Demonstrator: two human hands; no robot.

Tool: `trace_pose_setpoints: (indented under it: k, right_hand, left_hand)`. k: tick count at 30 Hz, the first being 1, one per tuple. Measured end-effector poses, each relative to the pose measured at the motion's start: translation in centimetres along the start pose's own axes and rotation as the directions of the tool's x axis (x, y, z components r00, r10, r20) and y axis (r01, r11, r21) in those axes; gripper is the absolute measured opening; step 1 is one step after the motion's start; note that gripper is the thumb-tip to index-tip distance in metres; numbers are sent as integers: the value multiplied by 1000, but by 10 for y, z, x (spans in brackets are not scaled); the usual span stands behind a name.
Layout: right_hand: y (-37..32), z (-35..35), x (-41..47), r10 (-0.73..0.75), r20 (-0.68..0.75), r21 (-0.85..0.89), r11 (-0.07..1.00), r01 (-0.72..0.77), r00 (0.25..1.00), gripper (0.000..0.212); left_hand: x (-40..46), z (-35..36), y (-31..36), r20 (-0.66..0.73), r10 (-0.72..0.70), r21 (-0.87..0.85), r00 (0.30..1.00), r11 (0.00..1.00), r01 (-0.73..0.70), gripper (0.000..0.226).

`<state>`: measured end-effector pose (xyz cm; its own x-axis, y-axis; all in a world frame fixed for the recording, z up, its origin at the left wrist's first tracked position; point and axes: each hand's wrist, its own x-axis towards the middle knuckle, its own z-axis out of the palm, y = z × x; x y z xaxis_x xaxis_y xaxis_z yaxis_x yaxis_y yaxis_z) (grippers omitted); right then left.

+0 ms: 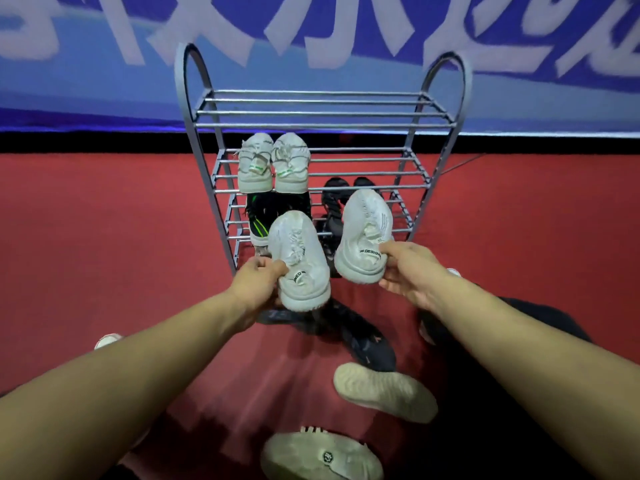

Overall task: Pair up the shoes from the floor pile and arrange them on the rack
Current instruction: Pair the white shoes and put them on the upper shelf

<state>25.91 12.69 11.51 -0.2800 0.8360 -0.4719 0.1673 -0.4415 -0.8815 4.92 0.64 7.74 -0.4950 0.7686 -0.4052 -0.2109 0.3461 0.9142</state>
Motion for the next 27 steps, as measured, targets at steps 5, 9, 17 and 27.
trace_pose_setpoints:
  k: [5, 9, 17, 27]
  right_hand:
    - [-52, -40, 16, -139, -73, 20, 990, 141, 988, 9]
    - [-82, -65, 56, -146, -111, -22, 989, 144, 983, 5]
    - [-118, -67, 172, -196, -175, -135, 975, 174, 965, 18]
    - [-145, -58, 290, -259, -165, -322, 926, 196, 952, 14]
  left_hand:
    - [19, 48, 43, 55, 132, 57, 990, 989, -135, 18]
    - [51, 88, 75, 121, 148, 68, 982, 985, -157, 28]
    - [168, 140, 122, -55, 259, 341, 964, 913, -225, 20]
    - [257, 157, 153, -41, 284, 738, 958, 655, -163, 33]
